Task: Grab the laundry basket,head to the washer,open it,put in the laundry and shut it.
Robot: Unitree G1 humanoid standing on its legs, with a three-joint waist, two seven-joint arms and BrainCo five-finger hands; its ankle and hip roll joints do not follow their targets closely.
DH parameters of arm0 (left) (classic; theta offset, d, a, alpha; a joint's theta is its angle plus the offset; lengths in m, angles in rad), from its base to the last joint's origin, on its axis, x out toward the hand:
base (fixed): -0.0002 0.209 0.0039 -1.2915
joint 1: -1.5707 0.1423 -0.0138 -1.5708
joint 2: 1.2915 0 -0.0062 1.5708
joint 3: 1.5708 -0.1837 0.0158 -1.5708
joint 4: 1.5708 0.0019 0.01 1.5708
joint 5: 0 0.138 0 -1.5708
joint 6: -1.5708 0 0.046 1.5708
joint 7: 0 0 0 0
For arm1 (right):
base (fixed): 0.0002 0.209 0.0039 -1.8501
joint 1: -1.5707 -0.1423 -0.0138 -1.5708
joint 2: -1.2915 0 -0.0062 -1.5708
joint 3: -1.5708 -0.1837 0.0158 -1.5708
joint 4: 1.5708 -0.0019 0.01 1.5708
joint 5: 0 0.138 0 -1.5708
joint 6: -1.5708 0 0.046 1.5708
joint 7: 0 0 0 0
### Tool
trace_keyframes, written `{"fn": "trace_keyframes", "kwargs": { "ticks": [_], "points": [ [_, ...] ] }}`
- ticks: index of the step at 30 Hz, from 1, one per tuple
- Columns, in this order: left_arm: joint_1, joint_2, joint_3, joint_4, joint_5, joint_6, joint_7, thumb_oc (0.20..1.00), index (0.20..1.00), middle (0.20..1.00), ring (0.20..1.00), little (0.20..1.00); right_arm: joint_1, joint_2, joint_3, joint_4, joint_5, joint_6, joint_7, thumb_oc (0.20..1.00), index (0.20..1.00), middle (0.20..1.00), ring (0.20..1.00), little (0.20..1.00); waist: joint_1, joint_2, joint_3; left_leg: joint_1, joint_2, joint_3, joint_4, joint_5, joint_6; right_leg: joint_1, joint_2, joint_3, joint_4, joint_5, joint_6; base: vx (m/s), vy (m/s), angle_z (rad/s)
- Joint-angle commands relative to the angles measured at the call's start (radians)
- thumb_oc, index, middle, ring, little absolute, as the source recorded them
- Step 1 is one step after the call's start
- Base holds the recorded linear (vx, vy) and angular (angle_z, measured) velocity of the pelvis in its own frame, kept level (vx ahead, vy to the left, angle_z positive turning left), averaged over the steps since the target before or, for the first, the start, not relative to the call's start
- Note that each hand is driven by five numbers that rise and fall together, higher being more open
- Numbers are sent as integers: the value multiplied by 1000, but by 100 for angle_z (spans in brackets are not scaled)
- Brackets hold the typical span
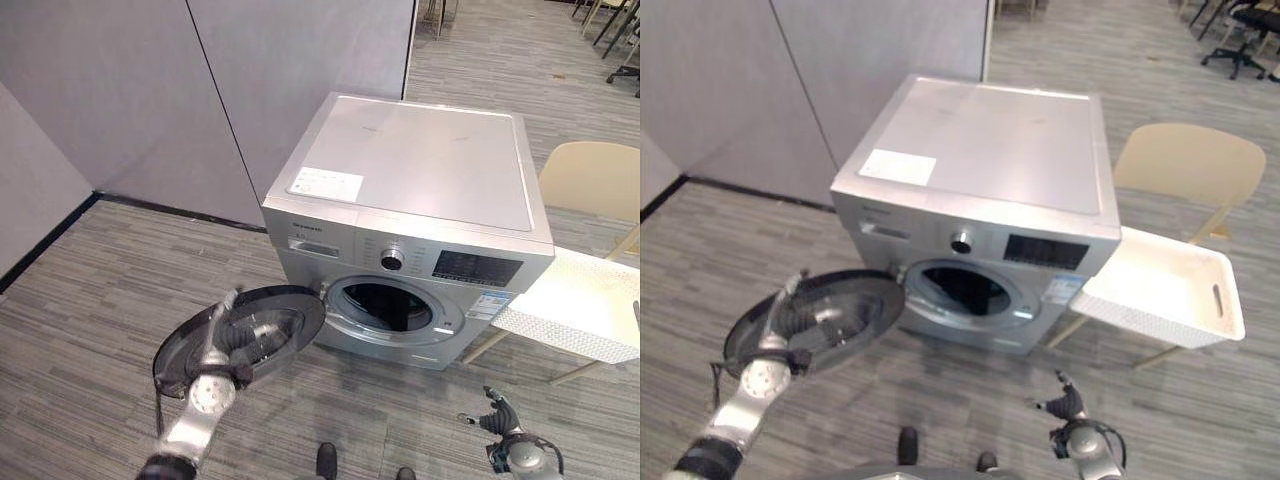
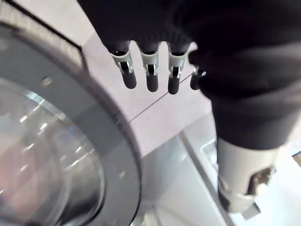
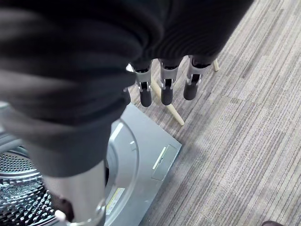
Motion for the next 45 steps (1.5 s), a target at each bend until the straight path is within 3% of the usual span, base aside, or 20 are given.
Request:
{"fn": "trace_keyframes", "kwargs": {
  "ticks": [1,8,14,19,25,26,30,33,36,39,45],
  "points": [
    [-187,81,37,180,-8,-8,78,1000,1000,1000,1000,1000,-24,-56,41,-30,-21,-27,14,1000,1000,1000,1000,1000,-11,-41,4,32,-29,12,-6,-112,-22,-83,-4,38,14,5,58,-69,1,-2],
    [-420,217,-51,529,44,47,93,1000,1000,1000,1000,1000,-30,-89,74,-40,-20,-27,18,1000,1000,1000,1000,1000,-43,-64,15,-45,-12,26,-6,-91,-24,-163,9,50,11,34,65,-83,-9,-6],
    [-559,351,-122,785,95,73,21,1000,1000,1000,1000,1000,-13,-132,86,-86,-9,-32,33,1000,1000,1000,1000,1000,-63,-105,43,-152,6,34,-6,-54,-28,-281,23,66,16,76,73,-84,-1,-16],
    [-529,341,-92,823,54,66,-38,1000,1000,1000,1000,1000,-22,-127,97,-75,-8,-22,47,1000,1000,1000,1000,1000,-60,-116,63,-188,4,32,-6,-41,-31,-315,18,56,17,83,74,-45,18,0],
    [-388,230,-30,732,-48,37,-69,1000,1000,1000,1000,1000,-21,-120,93,-81,-16,-15,45,1000,1000,1000,1000,1000,-39,-106,76,-162,-4,30,-6,-48,-30,-290,13,48,19,68,68,7,6,3],
    [-308,168,-25,658,-65,29,-87,1000,1000,1000,1000,1000,-22,-122,84,-93,-22,-13,44,1000,1000,1000,1000,1000,-29,-100,79,-146,-7,30,-6,-53,-28,-273,12,47,19,60,63,23,0,10],
    [-132,74,-34,435,-85,10,-125,1000,1000,1000,1000,1000,-1,-133,57,-151,-49,-10,48,1000,1000,1000,1000,1000,-11,-86,82,-110,-9,28,-6,-62,-25,-230,11,44,13,48,58,26,-21,7],
    [-71,26,-57,313,-89,7,-137,1000,1000,1000,1000,1000,9,-133,44,-175,-55,-12,51,1000,1000,1000,1000,1000,-5,-79,83,-93,-11,24,-6,-63,-23,-210,12,39,9,43,55,23,-49,10],
    [60,-19,-129,62,-102,-11,-215,1000,1000,1000,1000,1000,33,-134,30,-213,-74,-19,60,1000,1000,1000,1000,1000,2,-64,80,-69,-12,22,-6,-69,-19,-182,10,34,5,35,55,14,-57,19],
    [99,-50,-190,-53,-130,-9,-271,1000,1000,1000,1000,1000,31,-126,35,-205,-89,-17,60,1000,1000,1000,1000,1000,1,-51,73,-51,-13,26,-6,-74,-17,-164,11,38,2,30,54,13,-57,5],
    [53,-114,-271,-100,-171,9,-286,1000,1000,1000,1000,1000,12,-115,37,-197,-81,-7,42,1000,1000,1000,1000,1000,-18,-28,76,-39,-9,44,-1,-78,-16,-162,14,57,4,27,50,-24,-40,-6]
  ]
}}
